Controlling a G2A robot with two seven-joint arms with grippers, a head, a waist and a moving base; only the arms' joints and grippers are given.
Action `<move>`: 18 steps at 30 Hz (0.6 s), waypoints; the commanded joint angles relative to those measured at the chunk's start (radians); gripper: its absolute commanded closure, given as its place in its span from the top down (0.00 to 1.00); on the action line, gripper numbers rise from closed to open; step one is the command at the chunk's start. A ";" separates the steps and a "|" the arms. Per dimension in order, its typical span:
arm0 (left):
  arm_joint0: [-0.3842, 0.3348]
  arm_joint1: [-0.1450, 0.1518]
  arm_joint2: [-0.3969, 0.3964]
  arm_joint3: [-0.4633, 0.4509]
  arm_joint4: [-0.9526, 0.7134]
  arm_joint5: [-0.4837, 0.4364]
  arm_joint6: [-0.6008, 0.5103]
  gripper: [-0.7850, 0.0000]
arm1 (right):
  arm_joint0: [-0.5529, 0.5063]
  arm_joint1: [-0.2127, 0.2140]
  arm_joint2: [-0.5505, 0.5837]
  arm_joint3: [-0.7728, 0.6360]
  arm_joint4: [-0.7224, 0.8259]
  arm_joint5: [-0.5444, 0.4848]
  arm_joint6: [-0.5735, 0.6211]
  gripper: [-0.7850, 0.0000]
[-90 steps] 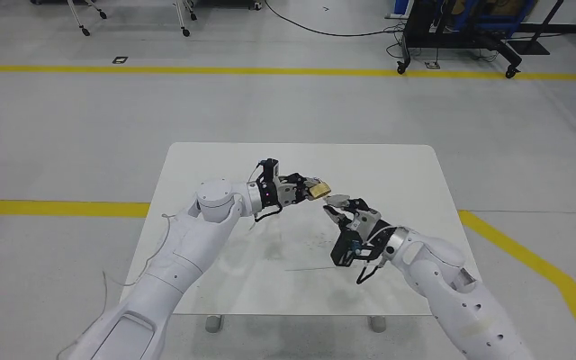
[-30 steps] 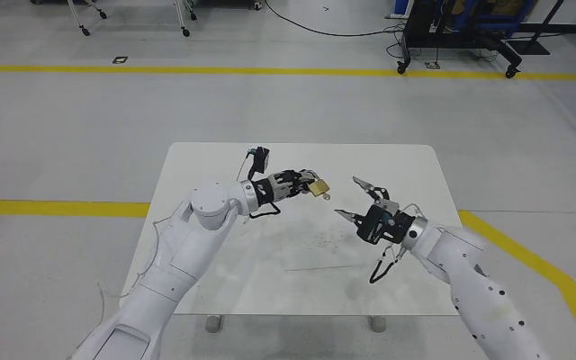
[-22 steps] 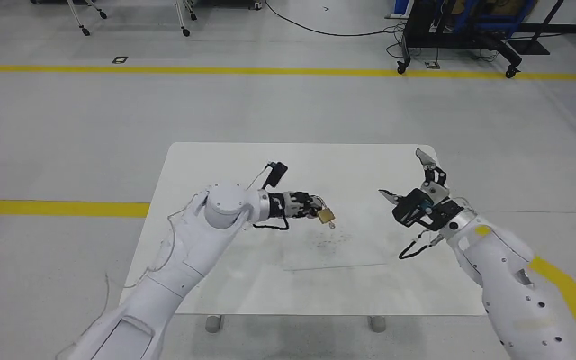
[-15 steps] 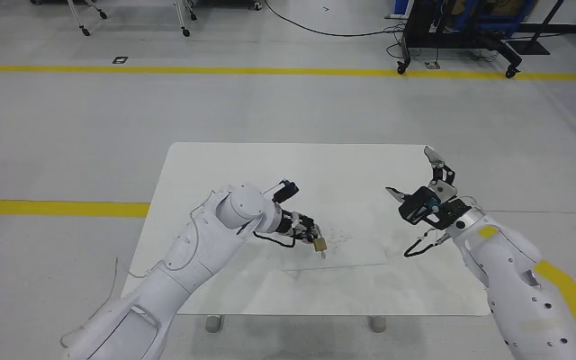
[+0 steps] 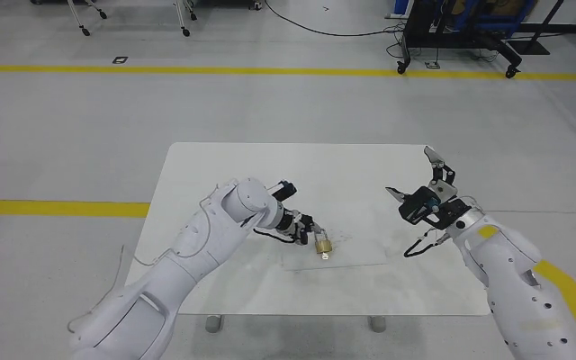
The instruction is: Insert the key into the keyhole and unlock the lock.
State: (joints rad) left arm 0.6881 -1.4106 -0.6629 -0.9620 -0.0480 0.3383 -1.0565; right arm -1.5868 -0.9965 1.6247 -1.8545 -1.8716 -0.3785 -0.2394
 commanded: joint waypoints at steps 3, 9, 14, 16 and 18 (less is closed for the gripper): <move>0.004 0.003 -0.040 -0.013 -0.054 -0.047 0.014 1.00 | 0.000 0.000 0.000 0.000 0.000 0.000 0.000 1.00; 0.045 0.023 -0.169 -0.073 -0.171 -0.186 0.114 1.00 | 0.000 0.000 0.000 0.000 0.000 0.000 0.000 1.00; 0.113 0.055 -0.283 -0.178 -0.162 -0.291 0.237 1.00 | 0.003 -0.005 0.000 0.015 0.075 0.012 0.010 1.00; 0.137 0.072 -0.313 -0.233 -0.076 -0.318 0.278 1.00 | 0.019 -0.008 0.015 0.029 0.118 0.032 0.036 1.00; 0.163 0.089 -0.346 -0.290 0.013 -0.339 0.315 1.00 | 0.035 -0.011 0.038 0.037 0.172 0.065 0.062 1.00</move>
State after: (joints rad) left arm 0.8371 -1.3296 -0.9913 -1.2207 -0.0903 0.0102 -0.7617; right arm -1.5592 -1.0062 1.6512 -1.8210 -1.7289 -0.3304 -0.1896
